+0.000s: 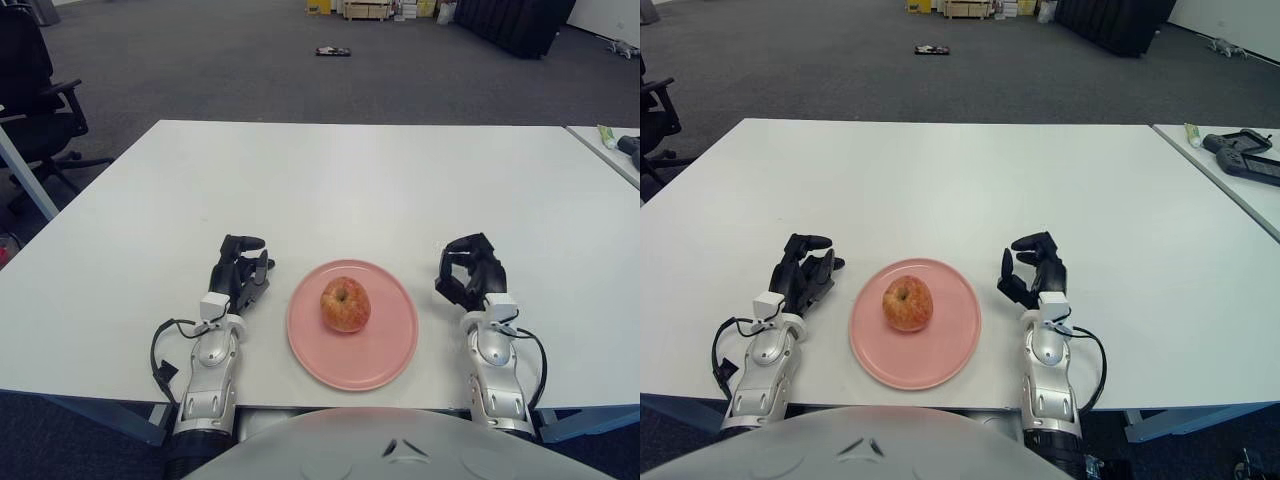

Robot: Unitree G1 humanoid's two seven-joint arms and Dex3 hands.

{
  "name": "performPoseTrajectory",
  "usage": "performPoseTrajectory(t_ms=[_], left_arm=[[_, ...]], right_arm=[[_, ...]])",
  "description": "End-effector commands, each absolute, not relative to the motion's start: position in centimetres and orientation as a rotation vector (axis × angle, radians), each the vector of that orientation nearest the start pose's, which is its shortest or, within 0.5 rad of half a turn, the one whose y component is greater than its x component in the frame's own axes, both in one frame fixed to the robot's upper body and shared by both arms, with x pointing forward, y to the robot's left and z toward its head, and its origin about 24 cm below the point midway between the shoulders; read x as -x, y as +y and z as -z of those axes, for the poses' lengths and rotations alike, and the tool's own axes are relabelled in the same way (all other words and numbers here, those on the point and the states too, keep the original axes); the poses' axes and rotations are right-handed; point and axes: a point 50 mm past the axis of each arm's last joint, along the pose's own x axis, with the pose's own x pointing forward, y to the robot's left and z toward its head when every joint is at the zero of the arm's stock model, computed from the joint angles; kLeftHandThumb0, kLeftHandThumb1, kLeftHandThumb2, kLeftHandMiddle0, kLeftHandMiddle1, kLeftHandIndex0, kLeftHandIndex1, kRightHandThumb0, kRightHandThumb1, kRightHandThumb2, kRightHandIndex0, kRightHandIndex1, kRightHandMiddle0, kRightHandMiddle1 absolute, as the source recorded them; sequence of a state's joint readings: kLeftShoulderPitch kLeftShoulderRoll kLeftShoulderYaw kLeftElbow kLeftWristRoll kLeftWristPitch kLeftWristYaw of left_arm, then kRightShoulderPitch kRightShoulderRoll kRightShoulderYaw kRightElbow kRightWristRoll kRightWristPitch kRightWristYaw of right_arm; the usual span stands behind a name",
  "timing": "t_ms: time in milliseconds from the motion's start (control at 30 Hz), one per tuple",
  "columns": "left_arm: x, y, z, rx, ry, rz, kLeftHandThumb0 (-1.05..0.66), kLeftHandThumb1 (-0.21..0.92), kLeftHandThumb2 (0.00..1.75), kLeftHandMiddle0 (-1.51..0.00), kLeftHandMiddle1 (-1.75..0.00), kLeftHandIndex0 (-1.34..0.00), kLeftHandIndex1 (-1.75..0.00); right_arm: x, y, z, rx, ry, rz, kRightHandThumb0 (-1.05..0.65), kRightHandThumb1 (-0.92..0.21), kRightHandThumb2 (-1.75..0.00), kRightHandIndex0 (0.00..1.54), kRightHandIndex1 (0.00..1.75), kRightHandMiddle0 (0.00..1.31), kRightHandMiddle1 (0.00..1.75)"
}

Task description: Put the apple into the plate.

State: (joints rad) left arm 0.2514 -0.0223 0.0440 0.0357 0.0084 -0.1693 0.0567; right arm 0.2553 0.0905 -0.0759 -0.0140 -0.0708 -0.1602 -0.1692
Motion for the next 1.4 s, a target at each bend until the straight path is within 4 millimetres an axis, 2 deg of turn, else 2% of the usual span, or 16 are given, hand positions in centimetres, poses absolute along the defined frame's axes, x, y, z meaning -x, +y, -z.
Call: performPoseTrajectory(t_ms=[0,767,1367], left_arm=[[-19.25,17.56,0.92,-0.007,0.138,-0.169,-0.35,0.92,0.54,-0.49,-1.33,-0.20,-1.75],[-19.43,17.47,0.89,0.003,0.134,-0.156,-0.35,0.85,0.63,-0.54,-1.30,-0.23,-1.75],[-19.39,17.49,0.87,-0.001,0.140,-0.161,-0.35,0.85,0.63,-0.51,-1.29,-0.23,-1.75]], right_arm=[[-19.43,-17.17,0.04,-0.030,0.104,0.311,-0.42,-0.52,-1.07,0.98,1.75,0.46,1.75],[-18.71,-16.97,0.55,-0.059,0.155,0.331,-0.42,-0.52,-1.07,0.97,1.75,0.45,1.75],[-18.52,-16.84,0.60,-0.045,0.157,0.331,-0.42,-0.52,-1.07,0.99,1.75,0.45,1.75]])
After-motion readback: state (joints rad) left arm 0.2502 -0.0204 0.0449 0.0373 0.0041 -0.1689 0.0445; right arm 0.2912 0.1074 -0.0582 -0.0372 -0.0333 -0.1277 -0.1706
